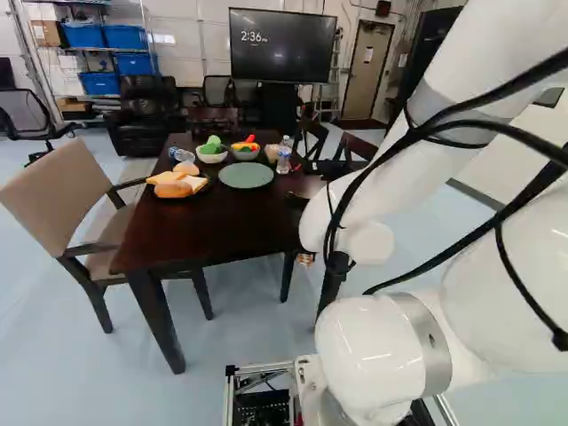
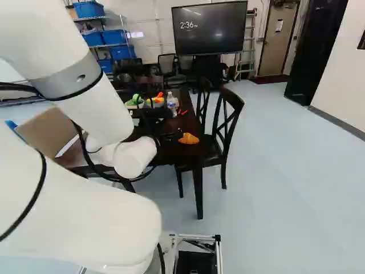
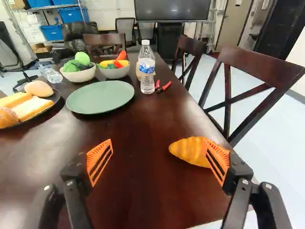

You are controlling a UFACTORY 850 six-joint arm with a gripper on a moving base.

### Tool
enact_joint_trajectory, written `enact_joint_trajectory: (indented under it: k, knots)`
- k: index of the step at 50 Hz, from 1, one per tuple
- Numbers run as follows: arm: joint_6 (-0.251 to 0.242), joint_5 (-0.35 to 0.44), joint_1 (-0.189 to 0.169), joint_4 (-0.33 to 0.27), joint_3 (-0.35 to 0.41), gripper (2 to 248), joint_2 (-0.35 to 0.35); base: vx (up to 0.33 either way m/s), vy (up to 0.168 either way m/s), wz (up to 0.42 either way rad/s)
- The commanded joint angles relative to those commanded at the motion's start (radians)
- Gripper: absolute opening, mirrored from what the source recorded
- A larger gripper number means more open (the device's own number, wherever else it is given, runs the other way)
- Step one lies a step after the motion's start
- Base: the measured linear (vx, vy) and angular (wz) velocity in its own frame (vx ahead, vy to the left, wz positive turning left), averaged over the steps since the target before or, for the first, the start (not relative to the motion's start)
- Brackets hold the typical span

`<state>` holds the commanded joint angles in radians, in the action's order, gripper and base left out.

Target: Move the croissant to the empty plate

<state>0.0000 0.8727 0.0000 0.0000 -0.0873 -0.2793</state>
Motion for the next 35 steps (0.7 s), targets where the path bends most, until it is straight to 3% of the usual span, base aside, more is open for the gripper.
enact_joint_trajectory:
  k: [17, 35]
  knots:
    - [0.0, 0.0, 0.0, 0.0, 0.0, 247, 0.0, 0.0, 0.0, 0.0]
    - [0.0, 0.0, -0.007, 0.0, -0.075, 247, 0.021, 0.0, 0.0, 0.0]
